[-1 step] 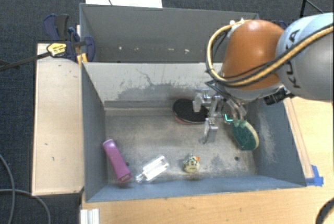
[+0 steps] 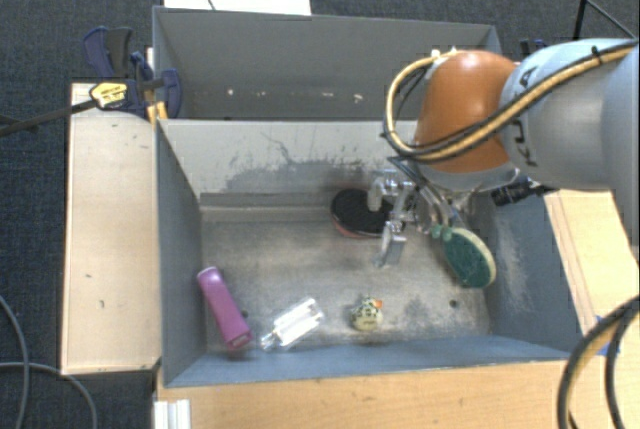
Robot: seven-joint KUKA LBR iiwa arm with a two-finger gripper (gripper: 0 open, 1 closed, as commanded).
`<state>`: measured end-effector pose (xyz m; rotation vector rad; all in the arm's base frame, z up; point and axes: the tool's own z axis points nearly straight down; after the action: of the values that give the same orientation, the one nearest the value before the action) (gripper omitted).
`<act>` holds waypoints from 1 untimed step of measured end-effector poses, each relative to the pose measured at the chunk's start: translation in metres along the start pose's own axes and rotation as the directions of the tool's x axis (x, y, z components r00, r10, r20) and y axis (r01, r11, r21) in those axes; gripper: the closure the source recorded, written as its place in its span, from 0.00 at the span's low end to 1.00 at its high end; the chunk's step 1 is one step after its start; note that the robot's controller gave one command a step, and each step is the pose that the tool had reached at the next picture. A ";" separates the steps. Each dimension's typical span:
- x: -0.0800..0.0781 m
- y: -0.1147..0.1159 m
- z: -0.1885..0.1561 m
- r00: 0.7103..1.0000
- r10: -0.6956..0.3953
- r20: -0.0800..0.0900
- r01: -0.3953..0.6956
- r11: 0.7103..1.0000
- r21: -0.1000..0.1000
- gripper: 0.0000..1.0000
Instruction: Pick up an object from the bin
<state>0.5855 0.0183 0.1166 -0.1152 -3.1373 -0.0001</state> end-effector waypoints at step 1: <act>-0.011 -0.016 0.041 0.993 0.120 0.021 -0.120 0.993 -0.004 0.00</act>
Offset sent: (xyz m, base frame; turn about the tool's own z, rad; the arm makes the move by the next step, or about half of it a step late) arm 0.0034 -0.0162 -0.0466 0.1207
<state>0.5947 0.0016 0.0752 -0.3062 -3.1458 -0.0037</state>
